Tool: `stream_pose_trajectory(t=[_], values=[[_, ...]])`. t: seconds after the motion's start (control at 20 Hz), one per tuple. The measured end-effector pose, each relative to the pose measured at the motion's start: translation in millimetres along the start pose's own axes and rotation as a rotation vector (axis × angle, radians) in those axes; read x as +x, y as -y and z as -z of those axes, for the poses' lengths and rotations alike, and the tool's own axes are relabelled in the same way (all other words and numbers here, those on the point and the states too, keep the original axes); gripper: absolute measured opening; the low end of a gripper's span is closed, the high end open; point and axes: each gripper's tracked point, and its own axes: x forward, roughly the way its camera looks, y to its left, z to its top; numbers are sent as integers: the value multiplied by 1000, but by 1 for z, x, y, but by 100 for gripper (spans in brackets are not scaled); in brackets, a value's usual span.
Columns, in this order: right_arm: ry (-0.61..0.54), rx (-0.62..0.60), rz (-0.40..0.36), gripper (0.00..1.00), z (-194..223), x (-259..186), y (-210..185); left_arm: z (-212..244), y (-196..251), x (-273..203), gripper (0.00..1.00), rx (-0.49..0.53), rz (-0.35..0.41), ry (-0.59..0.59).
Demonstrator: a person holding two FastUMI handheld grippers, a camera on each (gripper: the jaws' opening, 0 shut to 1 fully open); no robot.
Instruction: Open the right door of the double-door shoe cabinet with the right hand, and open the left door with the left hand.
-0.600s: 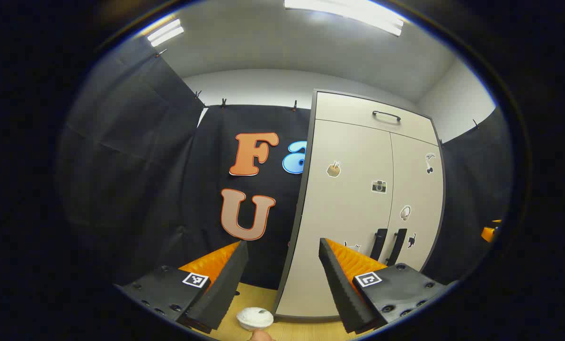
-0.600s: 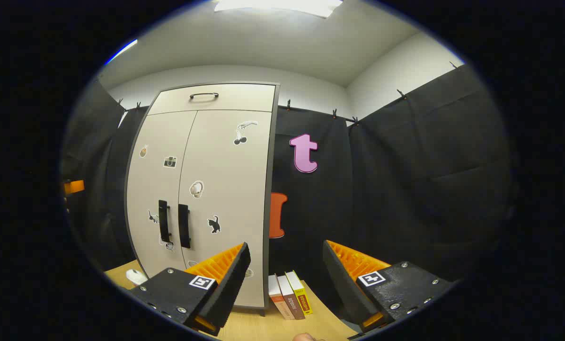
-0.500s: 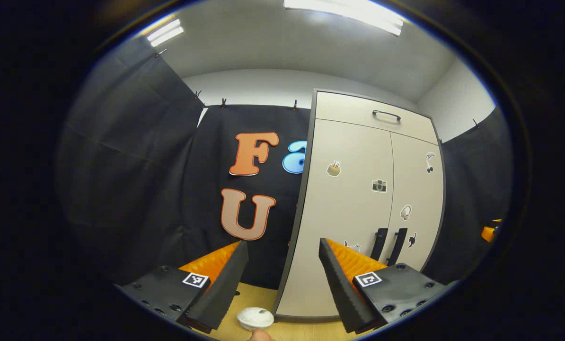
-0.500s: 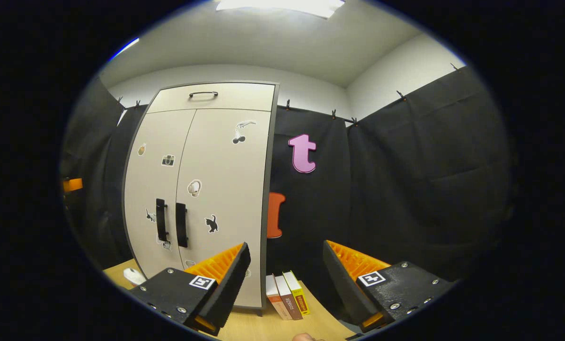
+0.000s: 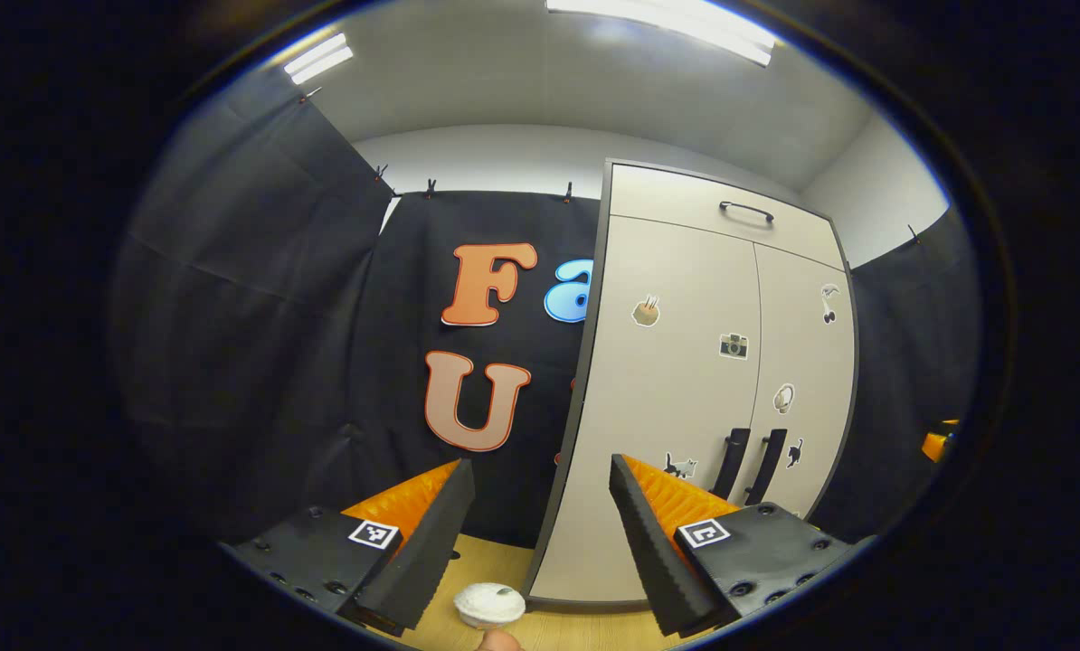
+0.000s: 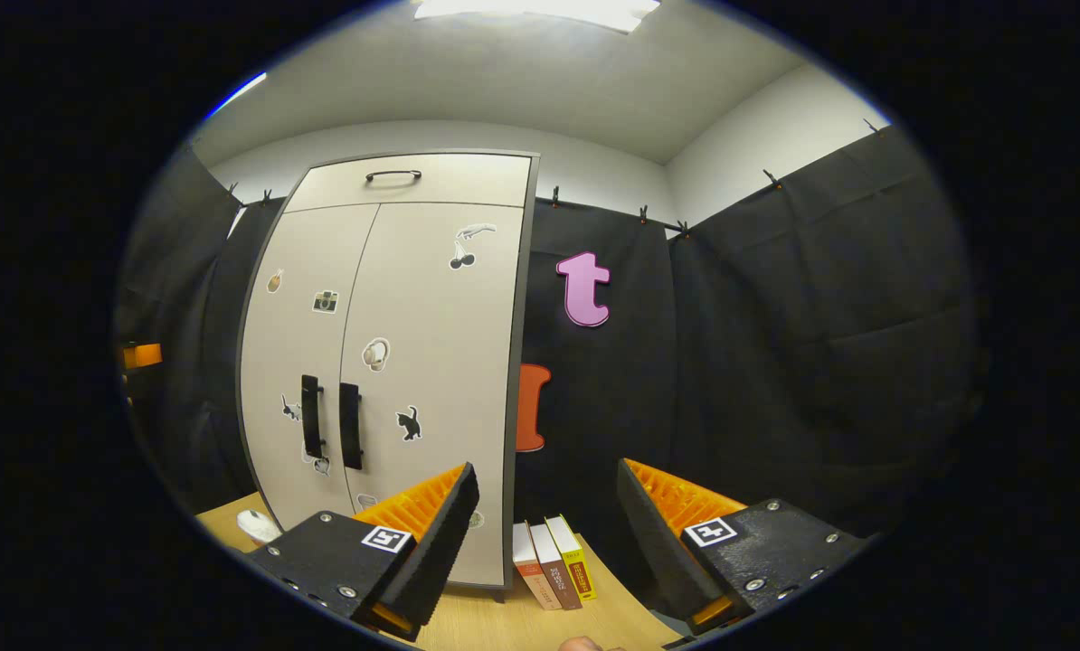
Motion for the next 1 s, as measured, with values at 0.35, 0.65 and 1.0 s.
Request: stream_pose_trajectory(t=[0.35,0.65,1.0], values=[[-1,-3,5,94,3,0,3,-2,7,-3,96,24,21,14],[-10,40,2,94,10,4,1,3,5,-4,96,19,25,3],[-1,27,-6,94,15,13,-15,17,3,-6,96,43,31,-32]])
